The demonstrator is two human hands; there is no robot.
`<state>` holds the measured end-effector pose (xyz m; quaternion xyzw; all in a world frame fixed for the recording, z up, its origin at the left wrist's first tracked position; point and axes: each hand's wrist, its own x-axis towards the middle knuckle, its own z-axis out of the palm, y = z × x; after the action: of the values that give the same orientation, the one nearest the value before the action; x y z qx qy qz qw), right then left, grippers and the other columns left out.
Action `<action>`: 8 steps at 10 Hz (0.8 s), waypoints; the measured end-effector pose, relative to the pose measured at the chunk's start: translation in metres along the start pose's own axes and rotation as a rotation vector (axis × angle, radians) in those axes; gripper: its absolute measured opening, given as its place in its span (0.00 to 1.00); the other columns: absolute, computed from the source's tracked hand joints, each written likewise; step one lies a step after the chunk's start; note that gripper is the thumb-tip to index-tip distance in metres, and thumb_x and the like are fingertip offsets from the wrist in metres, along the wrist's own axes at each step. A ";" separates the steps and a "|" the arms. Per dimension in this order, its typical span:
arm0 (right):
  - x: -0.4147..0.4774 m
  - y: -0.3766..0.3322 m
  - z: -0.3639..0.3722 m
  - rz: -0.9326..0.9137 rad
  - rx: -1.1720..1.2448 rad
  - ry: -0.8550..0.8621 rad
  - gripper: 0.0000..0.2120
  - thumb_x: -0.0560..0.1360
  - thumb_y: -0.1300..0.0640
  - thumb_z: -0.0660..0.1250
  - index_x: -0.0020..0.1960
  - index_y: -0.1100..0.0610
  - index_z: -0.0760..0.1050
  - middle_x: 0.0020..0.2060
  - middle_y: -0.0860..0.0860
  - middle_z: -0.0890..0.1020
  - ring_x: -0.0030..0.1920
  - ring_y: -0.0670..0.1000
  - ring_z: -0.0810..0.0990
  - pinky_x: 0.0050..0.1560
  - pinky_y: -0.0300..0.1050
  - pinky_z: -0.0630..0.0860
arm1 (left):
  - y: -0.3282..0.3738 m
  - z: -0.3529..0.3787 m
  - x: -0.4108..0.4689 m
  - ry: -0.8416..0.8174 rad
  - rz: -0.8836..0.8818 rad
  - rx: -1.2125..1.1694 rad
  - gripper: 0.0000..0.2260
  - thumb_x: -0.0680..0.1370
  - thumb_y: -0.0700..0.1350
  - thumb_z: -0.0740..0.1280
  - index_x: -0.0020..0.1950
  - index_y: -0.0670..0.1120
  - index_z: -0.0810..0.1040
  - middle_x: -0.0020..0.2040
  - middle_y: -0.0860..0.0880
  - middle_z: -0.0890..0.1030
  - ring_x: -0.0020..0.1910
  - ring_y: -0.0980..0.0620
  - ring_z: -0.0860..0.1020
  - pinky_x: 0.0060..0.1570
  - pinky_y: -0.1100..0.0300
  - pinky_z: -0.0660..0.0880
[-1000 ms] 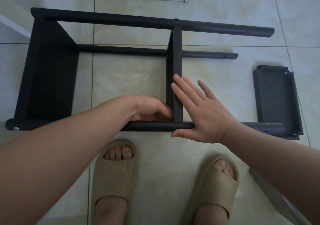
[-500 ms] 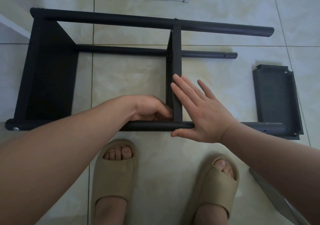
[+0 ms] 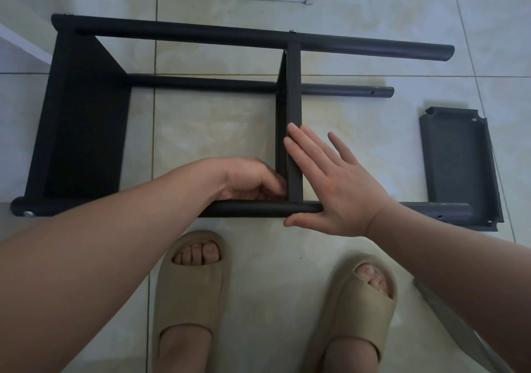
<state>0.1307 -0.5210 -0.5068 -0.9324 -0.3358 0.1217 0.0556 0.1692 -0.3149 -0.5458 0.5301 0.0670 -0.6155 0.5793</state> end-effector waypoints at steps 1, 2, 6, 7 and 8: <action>0.000 0.000 0.001 -0.002 -0.003 0.002 0.54 0.73 0.22 0.53 0.83 0.60 0.48 0.83 0.54 0.46 0.82 0.53 0.43 0.79 0.63 0.50 | 0.000 0.002 0.001 0.010 -0.010 0.006 0.09 0.78 0.36 0.63 0.47 0.40 0.84 0.42 0.44 0.85 0.40 0.50 0.84 0.42 0.59 0.79; 0.000 0.000 0.001 -0.002 -0.001 0.004 0.54 0.73 0.22 0.53 0.83 0.60 0.48 0.83 0.54 0.46 0.82 0.54 0.44 0.79 0.63 0.51 | -0.001 0.002 0.002 0.089 0.039 0.066 0.07 0.78 0.35 0.65 0.52 0.38 0.82 0.41 0.44 0.85 0.39 0.50 0.83 0.42 0.60 0.79; 0.000 -0.001 0.000 -0.001 0.000 0.013 0.54 0.73 0.22 0.53 0.83 0.60 0.49 0.83 0.54 0.47 0.82 0.54 0.45 0.79 0.63 0.51 | 0.000 0.003 0.000 0.080 0.042 0.069 0.07 0.79 0.35 0.64 0.50 0.39 0.82 0.41 0.45 0.85 0.39 0.51 0.83 0.42 0.60 0.79; 0.000 -0.001 0.001 -0.002 0.003 0.016 0.54 0.73 0.22 0.53 0.83 0.61 0.49 0.83 0.55 0.47 0.82 0.54 0.45 0.79 0.64 0.52 | 0.000 0.003 0.000 0.077 0.042 0.054 0.07 0.78 0.33 0.64 0.51 0.37 0.81 0.38 0.45 0.84 0.37 0.51 0.83 0.39 0.62 0.79; 0.000 -0.001 0.001 -0.002 0.003 0.017 0.54 0.72 0.22 0.53 0.83 0.61 0.49 0.83 0.55 0.47 0.82 0.54 0.45 0.79 0.64 0.52 | 0.001 0.001 -0.002 0.032 0.011 0.017 0.09 0.78 0.33 0.62 0.55 0.36 0.80 0.41 0.43 0.84 0.39 0.50 0.83 0.44 0.60 0.80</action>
<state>0.1302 -0.5206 -0.5075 -0.9330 -0.3360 0.1141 0.0601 0.1686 -0.3149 -0.5438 0.5451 0.0682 -0.6041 0.5773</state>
